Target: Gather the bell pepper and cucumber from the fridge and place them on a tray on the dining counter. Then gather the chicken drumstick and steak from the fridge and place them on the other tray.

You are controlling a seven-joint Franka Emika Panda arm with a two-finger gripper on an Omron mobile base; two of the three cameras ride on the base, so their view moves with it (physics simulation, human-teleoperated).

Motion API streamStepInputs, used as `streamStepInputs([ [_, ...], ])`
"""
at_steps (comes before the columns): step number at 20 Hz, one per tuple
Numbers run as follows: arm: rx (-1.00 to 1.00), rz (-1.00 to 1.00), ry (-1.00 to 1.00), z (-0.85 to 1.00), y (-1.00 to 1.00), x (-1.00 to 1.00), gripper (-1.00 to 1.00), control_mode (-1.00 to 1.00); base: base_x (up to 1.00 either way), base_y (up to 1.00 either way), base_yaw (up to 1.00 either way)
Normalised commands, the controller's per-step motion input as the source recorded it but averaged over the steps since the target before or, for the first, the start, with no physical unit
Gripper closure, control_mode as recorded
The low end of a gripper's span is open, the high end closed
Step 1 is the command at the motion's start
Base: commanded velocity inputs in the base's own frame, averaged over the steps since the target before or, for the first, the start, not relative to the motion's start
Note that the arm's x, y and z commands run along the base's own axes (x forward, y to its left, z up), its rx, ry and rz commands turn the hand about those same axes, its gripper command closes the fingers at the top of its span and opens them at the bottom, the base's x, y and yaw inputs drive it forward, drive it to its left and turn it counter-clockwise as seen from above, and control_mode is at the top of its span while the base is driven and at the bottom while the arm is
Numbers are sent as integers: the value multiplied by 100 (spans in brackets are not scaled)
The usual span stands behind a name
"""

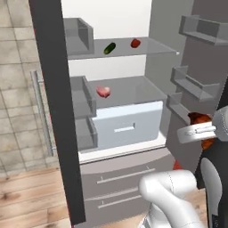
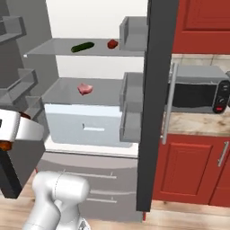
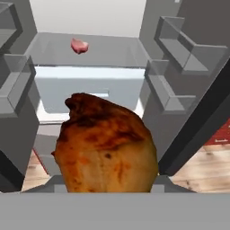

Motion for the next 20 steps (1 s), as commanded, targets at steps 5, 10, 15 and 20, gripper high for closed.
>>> streamStepInputs([
  [5,0,0,0,0,0,0,100,100,-41,38,-32],
  [10,0,0,0,0,0,0,100,100,-46,27,-38],
  [15,0,0,0,0,0,0,100,100,-48,29,-43],
  [20,0,0,0,0,0,0,100,100,-49,36,-44],
])
